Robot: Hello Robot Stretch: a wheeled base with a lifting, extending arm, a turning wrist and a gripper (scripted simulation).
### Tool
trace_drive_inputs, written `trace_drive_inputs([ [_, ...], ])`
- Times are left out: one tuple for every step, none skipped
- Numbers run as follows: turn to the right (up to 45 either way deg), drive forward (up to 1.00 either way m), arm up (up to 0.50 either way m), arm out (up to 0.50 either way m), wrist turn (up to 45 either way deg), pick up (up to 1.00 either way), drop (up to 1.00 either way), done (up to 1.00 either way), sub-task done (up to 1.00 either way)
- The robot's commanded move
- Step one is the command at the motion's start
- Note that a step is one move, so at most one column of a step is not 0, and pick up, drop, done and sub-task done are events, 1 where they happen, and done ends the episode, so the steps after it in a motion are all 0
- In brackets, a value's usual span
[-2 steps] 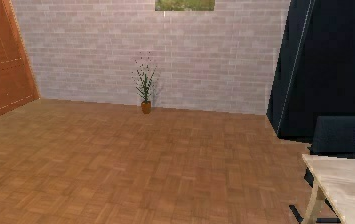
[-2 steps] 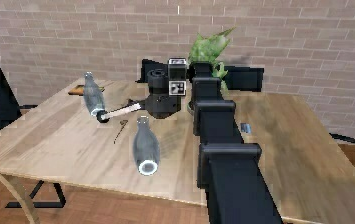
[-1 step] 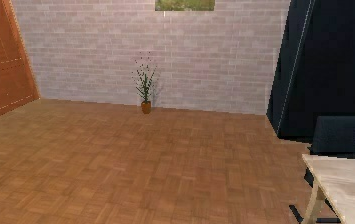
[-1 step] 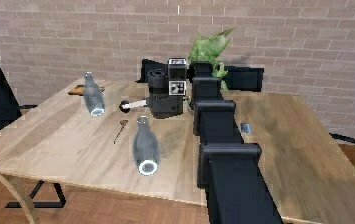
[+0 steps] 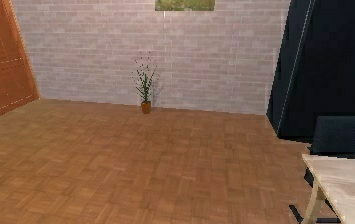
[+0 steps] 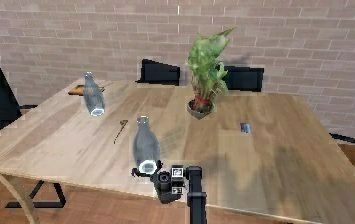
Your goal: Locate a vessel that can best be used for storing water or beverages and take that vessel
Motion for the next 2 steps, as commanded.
trace_drive_inputs([
  [0.0, 0.0, 0.0, 0.0, 0.0, 1.0, 0.0, 0.0, 0.0],
  [0.0, 0.0, 0.1, 0.0, 0.0, 0.0, 0.0, 0.0, 0.0],
])
